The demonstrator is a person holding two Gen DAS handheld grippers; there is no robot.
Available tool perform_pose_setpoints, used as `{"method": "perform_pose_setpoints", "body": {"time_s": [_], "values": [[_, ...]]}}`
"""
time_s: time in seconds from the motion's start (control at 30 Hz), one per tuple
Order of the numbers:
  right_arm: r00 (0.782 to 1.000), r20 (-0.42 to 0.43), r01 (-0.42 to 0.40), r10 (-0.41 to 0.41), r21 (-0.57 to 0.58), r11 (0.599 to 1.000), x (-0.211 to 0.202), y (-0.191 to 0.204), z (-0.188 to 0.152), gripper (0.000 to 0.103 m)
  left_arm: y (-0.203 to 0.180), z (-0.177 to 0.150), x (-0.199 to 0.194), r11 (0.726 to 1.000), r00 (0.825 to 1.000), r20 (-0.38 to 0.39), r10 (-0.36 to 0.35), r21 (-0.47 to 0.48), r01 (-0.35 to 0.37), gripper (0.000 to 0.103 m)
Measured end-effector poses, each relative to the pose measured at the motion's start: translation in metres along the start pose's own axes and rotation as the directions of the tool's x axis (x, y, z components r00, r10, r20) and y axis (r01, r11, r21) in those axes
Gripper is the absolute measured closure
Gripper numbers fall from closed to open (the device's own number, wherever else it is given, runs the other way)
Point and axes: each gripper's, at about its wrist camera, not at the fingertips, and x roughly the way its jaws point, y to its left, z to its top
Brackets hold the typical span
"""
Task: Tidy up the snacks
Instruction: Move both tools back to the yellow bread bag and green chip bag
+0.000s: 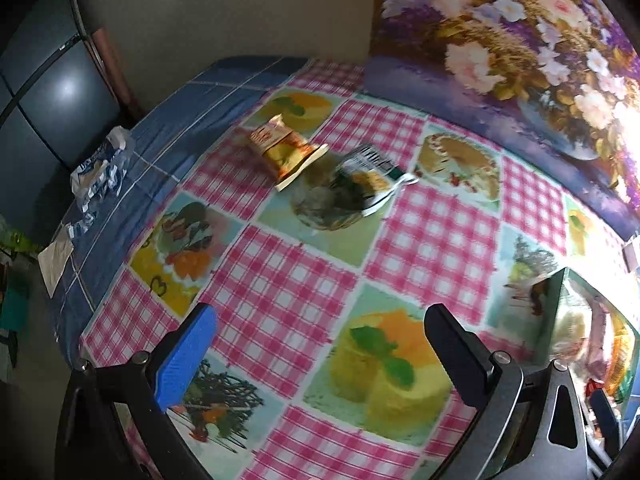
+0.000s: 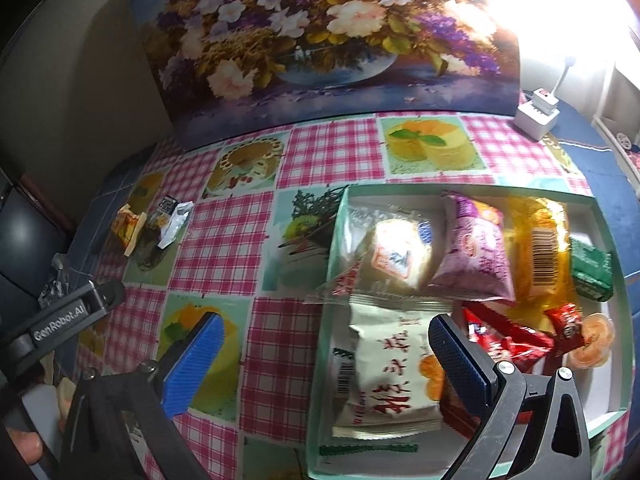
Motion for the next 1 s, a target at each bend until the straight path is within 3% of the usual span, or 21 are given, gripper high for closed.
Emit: {"method": "perform_pose_setpoints", "body": {"time_s": [0.3, 0.47, 0.57, 0.67, 0.8, 1.0], "values": [[0.999, -0.034, -0.034, 0.033, -0.036, 0.999, 0.022, 0.028, 0.014, 0.000, 0.035, 0.019, 0.035, 0.998, 0.998, -0.024, -0.065, -0.010, 0.065, 0.000], [0.996, -0.051, -0.079, 0.075, -0.067, 0.995, 0.039, 0.060, 0.039, 0.000, 0.055, 0.048, 0.048, 0.996, 0.996, -0.004, -0.084, 0.032, 0.084, 0.000], [0.994, -0.057, -0.104, 0.097, -0.121, 0.987, 0.052, 0.088, 0.057, 0.000, 0.074, 0.071, 0.055, 0.993, 0.993, 0.020, -0.115, 0.012, 0.115, 0.000], [0.989, -0.083, -0.136, 0.125, -0.149, 0.979, 0.067, 0.112, 0.072, 0.000, 0.088, 0.091, 0.066, 0.995, 0.995, 0.032, -0.097, -0.004, 0.097, 0.000], [0.980, -0.140, -0.168, 0.142, -0.191, 0.967, 0.093, 0.143, 0.088, 0.000, 0.097, 0.114, 0.083, 0.990, 0.990, 0.009, -0.138, -0.030, 0.138, 0.000], [0.971, -0.215, -0.167, 0.101, -0.315, 0.934, 0.136, 0.186, 0.093, 0.000, 0.095, 0.143, 0.107, 0.973, 0.973, -0.052, -0.225, -0.057, 0.222, 0.000]]}}
